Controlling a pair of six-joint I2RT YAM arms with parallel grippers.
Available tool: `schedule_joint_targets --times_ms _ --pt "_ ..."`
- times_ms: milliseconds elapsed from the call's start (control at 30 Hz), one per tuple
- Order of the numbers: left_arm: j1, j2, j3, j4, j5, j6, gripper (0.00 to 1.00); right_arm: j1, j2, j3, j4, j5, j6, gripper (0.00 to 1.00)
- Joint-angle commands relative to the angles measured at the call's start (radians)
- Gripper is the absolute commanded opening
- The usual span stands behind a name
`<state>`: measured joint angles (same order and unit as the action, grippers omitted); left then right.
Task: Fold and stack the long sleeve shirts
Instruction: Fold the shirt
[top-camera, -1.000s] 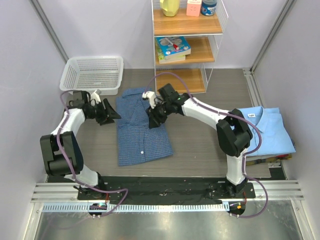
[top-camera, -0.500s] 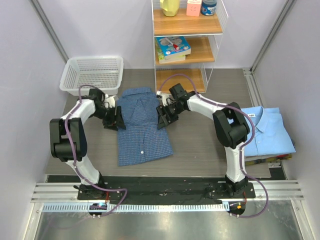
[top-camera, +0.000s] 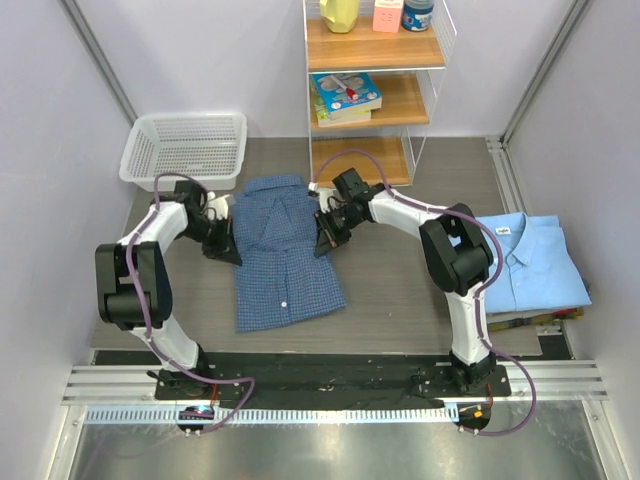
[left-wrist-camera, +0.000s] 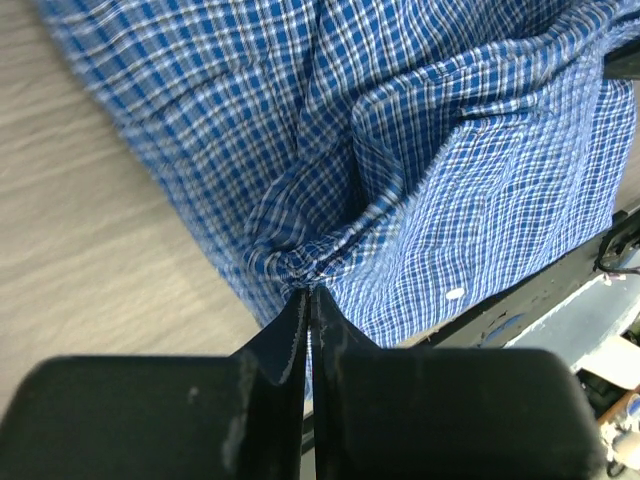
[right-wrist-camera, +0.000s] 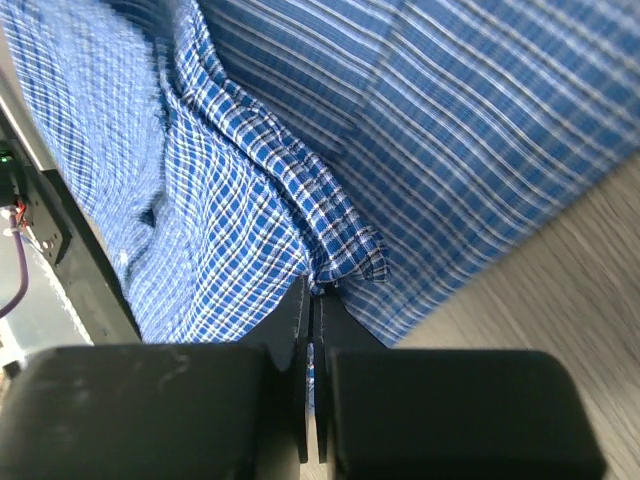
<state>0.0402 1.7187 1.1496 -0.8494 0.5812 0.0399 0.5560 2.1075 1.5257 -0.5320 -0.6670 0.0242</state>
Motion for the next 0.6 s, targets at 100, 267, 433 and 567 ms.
schedule_joint_targets --times_ms 100,267,433,567 --pt "0.035 -0.082 0.016 -0.047 -0.101 0.034 0.0 0.039 -0.051 0.076 0.05 0.041 -0.073 0.01" --pt "0.036 0.033 0.042 -0.031 -0.115 0.018 0.0 0.039 0.008 0.08 0.049 0.082 -0.102 0.02" --pt "0.02 0.116 0.062 0.032 -0.115 0.0 0.02 0.039 0.013 0.044 0.05 0.173 -0.132 0.05" --pt "0.013 0.165 0.097 0.059 -0.144 -0.005 0.02 0.038 0.019 -0.004 0.079 0.178 -0.113 0.05"
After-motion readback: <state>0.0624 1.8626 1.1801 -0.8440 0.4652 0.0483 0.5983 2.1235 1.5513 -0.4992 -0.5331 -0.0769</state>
